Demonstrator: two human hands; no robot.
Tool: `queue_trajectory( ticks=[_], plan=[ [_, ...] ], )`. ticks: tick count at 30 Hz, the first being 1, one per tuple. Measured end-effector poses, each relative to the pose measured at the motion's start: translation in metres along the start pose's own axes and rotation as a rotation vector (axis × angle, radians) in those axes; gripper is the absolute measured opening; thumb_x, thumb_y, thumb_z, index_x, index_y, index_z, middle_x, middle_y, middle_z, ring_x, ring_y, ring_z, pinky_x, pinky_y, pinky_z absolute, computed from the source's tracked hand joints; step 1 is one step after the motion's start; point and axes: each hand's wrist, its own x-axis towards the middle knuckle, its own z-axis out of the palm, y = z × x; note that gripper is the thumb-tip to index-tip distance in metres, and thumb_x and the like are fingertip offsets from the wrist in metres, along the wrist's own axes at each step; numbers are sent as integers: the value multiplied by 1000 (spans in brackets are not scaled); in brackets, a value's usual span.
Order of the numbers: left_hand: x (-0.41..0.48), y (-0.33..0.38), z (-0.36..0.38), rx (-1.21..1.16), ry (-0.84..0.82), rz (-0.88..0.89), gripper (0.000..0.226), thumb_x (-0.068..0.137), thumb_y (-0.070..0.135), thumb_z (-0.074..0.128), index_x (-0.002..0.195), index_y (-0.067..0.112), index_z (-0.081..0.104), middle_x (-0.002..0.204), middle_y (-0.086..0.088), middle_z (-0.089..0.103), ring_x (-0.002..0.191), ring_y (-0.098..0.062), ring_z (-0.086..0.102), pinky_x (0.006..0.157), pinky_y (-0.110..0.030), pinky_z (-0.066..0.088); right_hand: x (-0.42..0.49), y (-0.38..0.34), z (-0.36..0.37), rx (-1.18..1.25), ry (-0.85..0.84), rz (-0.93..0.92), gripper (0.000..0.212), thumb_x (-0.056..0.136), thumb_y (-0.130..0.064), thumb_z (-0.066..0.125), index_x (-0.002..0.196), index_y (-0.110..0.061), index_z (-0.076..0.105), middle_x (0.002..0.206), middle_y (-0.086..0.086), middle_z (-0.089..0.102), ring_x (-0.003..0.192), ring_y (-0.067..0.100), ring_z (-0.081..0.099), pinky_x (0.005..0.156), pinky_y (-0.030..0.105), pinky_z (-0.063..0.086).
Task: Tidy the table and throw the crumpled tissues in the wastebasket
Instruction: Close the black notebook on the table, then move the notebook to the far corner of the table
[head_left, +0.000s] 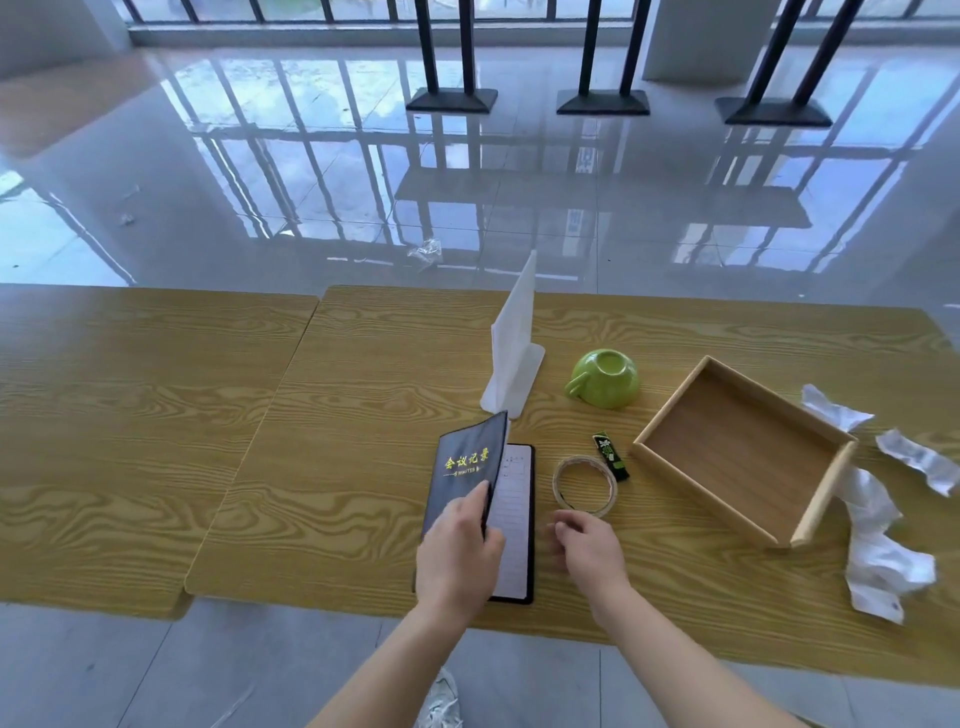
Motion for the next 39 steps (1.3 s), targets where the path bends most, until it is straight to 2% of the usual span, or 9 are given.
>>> queue_trajectory(
  ticks=[4,8,12,14,18,22,26,30,39],
  plan=[
    [-4,17,35,252,-31,7,55,92,31,47,146,26,37,144,2,47,129,-20,46,87,-39,47,2,-2,-2,43,-64,-5,25,99,-18,50,89,-13,72,97,12,74,96,34,68,89,57,54],
    [-12,8,53,406,-118,55,50,95,50,34,142,34,43,156,3,37,147,-27,22,111,-55,25,-1,-6,-2,49,-106,-4,29,93,-25,48,70,-10,56,79,13,55,76,27,52,70,47,51],
    [-14,-17,53,431,-237,117,48,98,47,27,146,44,32,162,12,17,151,-28,-5,114,-66,1,-7,-13,3,-41,-173,-43,16,95,-28,55,99,-20,68,93,1,65,93,18,61,85,37,56],
    [-10,-24,46,358,-232,139,43,99,43,34,141,45,40,161,15,20,151,-26,-2,115,-64,2,-7,-16,8,-221,-123,-96,31,93,-30,62,118,-11,65,100,-4,66,99,18,63,92,38,55],
    [2,-40,22,189,-9,64,37,95,35,54,130,26,61,148,-2,45,143,-27,29,112,-46,31,-10,-26,19,-570,-63,-216,36,87,-33,69,118,-14,65,112,2,68,101,20,63,87,34,53],
    [18,-56,10,166,-71,-138,65,94,47,53,149,19,33,148,-10,36,136,-25,34,104,-36,39,-11,-28,30,-675,26,-197,45,89,-29,69,128,-10,58,123,7,61,111,25,60,91,34,50],
    [33,-55,9,85,-115,-247,77,90,51,60,150,14,28,135,-11,45,127,-28,40,101,-38,39,-10,-26,39,-612,72,-146,37,88,-28,69,120,-10,61,117,7,63,101,24,63,89,35,54],
    [40,-58,6,72,-130,-282,82,84,53,66,148,17,30,134,-11,46,125,-30,42,100,-41,41,-9,-21,42,-389,56,-27,59,88,-28,70,140,-10,50,136,7,58,125,26,55,103,36,48],
    [42,-69,-3,-2,-155,-250,97,72,54,77,149,25,25,124,-9,44,120,-28,41,97,-37,41,-11,-20,45,-258,17,20,37,89,-21,68,125,-14,61,118,3,67,107,21,63,95,42,55]
  ],
)
